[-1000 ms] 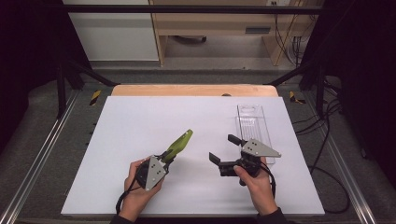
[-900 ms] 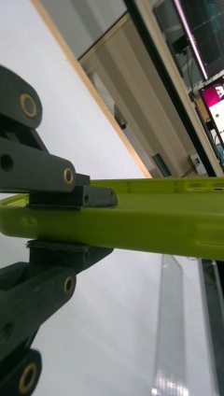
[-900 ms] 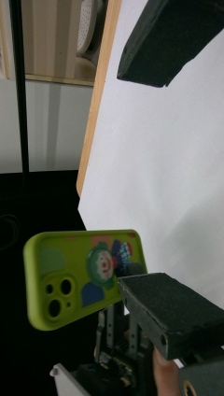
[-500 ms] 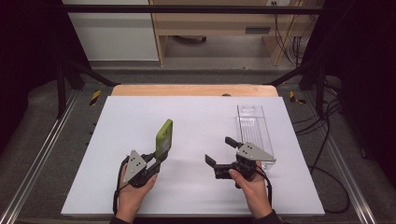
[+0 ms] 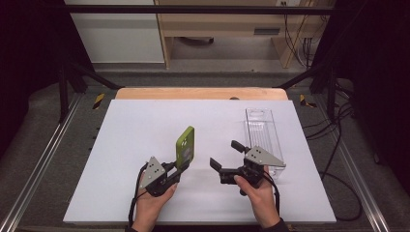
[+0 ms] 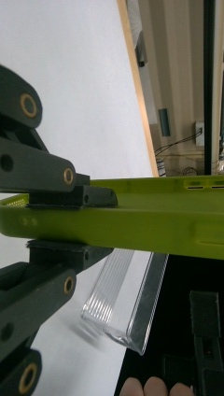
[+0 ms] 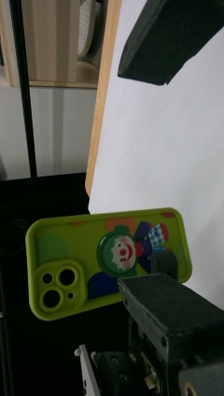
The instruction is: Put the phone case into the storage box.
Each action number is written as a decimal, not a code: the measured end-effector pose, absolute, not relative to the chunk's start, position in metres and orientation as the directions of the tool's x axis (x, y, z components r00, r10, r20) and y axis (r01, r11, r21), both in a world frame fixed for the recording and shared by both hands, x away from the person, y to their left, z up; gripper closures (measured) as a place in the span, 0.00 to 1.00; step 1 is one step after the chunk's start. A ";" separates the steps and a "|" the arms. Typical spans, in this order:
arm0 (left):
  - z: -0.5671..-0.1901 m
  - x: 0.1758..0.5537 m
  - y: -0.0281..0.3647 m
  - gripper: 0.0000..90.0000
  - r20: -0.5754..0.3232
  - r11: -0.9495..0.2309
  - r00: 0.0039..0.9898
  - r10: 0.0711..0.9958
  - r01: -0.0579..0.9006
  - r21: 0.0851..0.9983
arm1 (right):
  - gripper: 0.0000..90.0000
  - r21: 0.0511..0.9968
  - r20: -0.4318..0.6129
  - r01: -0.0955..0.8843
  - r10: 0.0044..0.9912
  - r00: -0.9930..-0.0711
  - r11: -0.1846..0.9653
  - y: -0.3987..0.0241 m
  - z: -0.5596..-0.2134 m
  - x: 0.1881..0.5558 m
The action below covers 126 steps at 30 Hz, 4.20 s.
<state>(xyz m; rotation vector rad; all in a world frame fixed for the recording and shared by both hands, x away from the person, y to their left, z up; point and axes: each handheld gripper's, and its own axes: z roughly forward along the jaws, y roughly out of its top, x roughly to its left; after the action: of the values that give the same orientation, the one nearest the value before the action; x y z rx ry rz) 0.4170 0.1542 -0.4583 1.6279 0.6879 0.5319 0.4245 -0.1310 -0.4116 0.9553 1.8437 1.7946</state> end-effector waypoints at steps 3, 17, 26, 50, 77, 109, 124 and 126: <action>-0.460 0.415 0.150 0.86 -0.033 -0.111 0.722 0.691 0.151 0.982 | 0.03 0.980 0.173 0.195 0.698 -0.695 -0.049 -0.127 -0.412 0.424; -0.461 0.409 0.142 0.86 -0.031 -0.118 0.745 0.667 0.146 0.982 | 0.03 0.979 0.170 0.202 0.676 -0.717 -0.031 -0.103 -0.414 0.423; -0.462 0.406 0.133 0.86 -0.027 -0.126 0.773 0.634 0.138 0.982 | 0.03 0.981 0.173 0.186 0.655 -0.735 -0.050 -0.096 -0.414 0.416; -0.463 0.398 0.117 0.86 0.019 -0.183 0.819 0.573 0.105 0.977 | 0.03 0.980 0.193 0.170 0.658 -0.727 -0.100 -0.095 -0.409 0.412; -0.463 0.396 0.114 0.86 0.030 -0.194 0.832 0.554 0.094 0.976 | 0.08 0.981 0.192 0.164 0.673 -0.714 -0.106 -0.095 -0.409 0.411; -0.464 0.397 0.114 0.86 0.025 -0.193 0.835 0.550 0.098 0.976 | 0.17 0.978 0.205 0.179 0.671 -0.712 -0.109 -0.094 -0.410 0.412; -0.465 0.397 0.114 0.84 0.040 -0.205 0.824 0.565 0.093 0.974 | 0.18 0.976 0.207 0.195 0.673 -0.710 -0.094 -0.096 -0.410 0.412; -0.466 0.397 0.113 0.81 0.060 -0.222 0.820 0.570 0.084 0.971 | 0.18 0.975 0.210 0.199 0.675 -0.707 -0.095 -0.097 -0.410 0.413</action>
<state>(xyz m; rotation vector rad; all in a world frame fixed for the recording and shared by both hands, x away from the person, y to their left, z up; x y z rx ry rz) 0.3967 0.1130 -0.4658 1.7582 0.5058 0.4851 0.4126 -0.0965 -0.4102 0.9531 1.8305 1.8601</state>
